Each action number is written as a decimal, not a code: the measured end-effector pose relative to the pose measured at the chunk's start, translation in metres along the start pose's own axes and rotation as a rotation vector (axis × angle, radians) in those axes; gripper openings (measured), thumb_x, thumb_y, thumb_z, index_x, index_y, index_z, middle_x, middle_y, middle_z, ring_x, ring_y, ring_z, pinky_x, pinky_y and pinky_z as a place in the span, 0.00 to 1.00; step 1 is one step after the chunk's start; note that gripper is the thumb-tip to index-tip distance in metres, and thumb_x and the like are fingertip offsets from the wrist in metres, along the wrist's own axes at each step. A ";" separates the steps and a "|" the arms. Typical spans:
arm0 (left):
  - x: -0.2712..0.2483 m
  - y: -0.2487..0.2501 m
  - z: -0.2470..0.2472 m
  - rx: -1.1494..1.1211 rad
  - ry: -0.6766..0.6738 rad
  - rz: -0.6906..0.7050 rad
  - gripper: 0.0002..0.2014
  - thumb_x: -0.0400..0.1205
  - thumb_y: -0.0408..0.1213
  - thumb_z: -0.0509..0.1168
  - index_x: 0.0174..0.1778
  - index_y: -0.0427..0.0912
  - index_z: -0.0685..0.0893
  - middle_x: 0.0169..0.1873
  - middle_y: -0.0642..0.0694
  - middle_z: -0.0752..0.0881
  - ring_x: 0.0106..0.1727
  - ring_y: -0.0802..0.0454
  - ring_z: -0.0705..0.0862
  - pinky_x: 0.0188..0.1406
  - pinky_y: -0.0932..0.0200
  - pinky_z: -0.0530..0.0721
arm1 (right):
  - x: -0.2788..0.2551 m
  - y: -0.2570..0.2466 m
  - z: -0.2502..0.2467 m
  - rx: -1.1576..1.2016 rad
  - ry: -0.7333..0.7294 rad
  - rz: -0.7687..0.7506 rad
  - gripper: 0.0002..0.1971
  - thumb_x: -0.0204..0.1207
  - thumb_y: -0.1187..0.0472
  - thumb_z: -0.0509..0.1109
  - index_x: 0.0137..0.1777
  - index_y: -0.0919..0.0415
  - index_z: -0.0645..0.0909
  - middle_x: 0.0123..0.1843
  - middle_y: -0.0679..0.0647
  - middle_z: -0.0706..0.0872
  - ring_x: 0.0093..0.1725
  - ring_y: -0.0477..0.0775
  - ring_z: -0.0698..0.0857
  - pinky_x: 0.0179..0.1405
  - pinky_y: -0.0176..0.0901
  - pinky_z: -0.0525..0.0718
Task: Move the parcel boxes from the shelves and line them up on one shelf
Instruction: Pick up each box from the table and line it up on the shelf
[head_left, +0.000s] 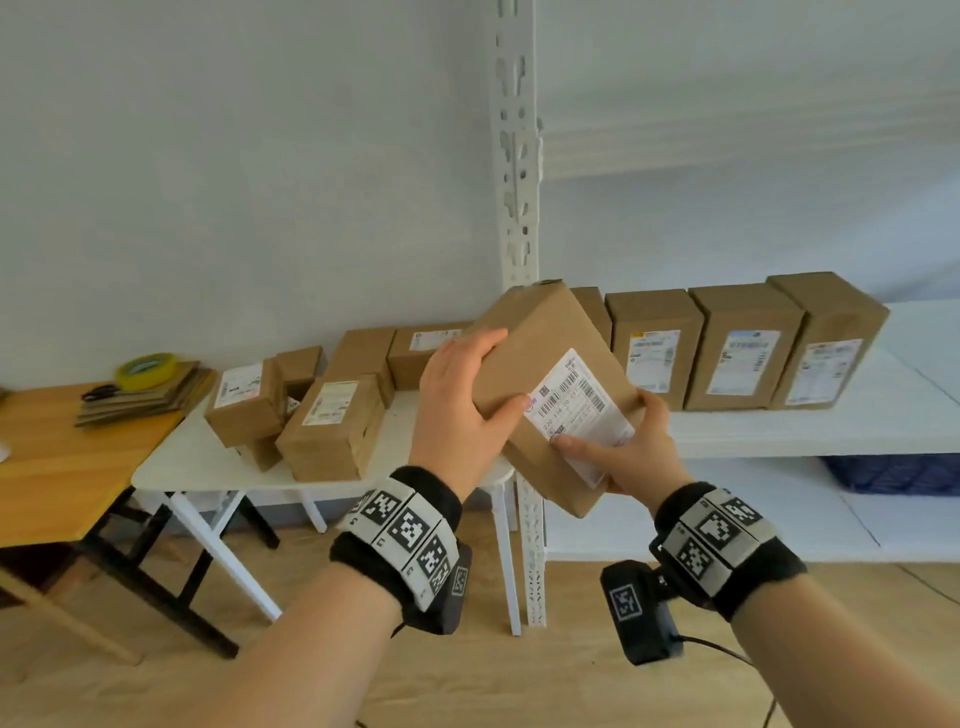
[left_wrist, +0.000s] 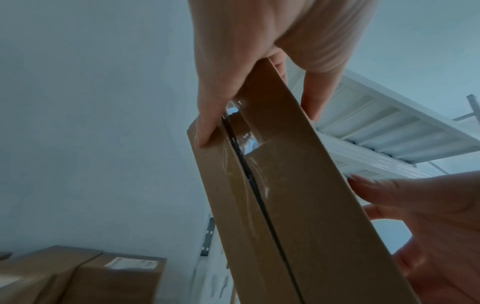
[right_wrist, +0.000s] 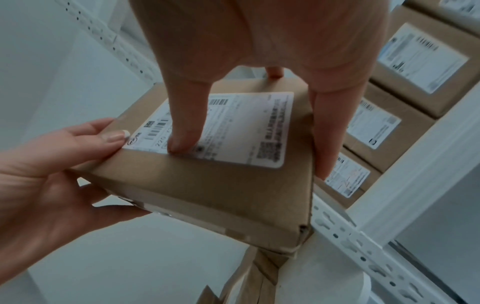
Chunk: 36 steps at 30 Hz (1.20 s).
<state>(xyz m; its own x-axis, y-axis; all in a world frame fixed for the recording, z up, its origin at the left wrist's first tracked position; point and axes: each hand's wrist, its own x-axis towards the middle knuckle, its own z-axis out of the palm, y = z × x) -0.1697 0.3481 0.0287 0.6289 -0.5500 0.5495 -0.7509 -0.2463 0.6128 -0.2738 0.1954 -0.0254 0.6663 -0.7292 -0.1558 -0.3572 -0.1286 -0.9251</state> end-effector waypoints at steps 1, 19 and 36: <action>0.002 0.009 0.008 -0.022 -0.018 0.008 0.29 0.74 0.41 0.73 0.70 0.53 0.72 0.66 0.54 0.75 0.70 0.53 0.70 0.70 0.49 0.72 | 0.000 0.000 -0.011 0.010 0.023 0.006 0.71 0.22 0.27 0.79 0.73 0.39 0.52 0.70 0.56 0.70 0.66 0.62 0.75 0.55 0.64 0.84; 0.039 0.155 0.225 -0.282 -0.103 -0.012 0.31 0.68 0.52 0.73 0.66 0.61 0.70 0.67 0.44 0.70 0.70 0.46 0.72 0.61 0.45 0.82 | 0.035 0.077 -0.242 0.061 0.256 -0.081 0.54 0.39 0.24 0.75 0.65 0.52 0.68 0.58 0.51 0.81 0.57 0.54 0.82 0.56 0.57 0.84; 0.095 0.228 0.394 -0.233 -0.471 0.102 0.29 0.75 0.43 0.73 0.70 0.57 0.70 0.83 0.44 0.52 0.82 0.55 0.53 0.75 0.62 0.58 | 0.107 0.106 -0.379 0.373 0.572 0.022 0.33 0.63 0.33 0.71 0.59 0.55 0.72 0.53 0.51 0.83 0.52 0.53 0.83 0.54 0.54 0.83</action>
<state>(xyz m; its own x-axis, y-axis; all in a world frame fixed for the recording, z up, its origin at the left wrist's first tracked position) -0.3611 -0.0750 -0.0030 0.3560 -0.8736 0.3317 -0.7053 -0.0184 0.7087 -0.4890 -0.1509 -0.0090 0.1741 -0.9827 -0.0632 -0.0486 0.0555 -0.9973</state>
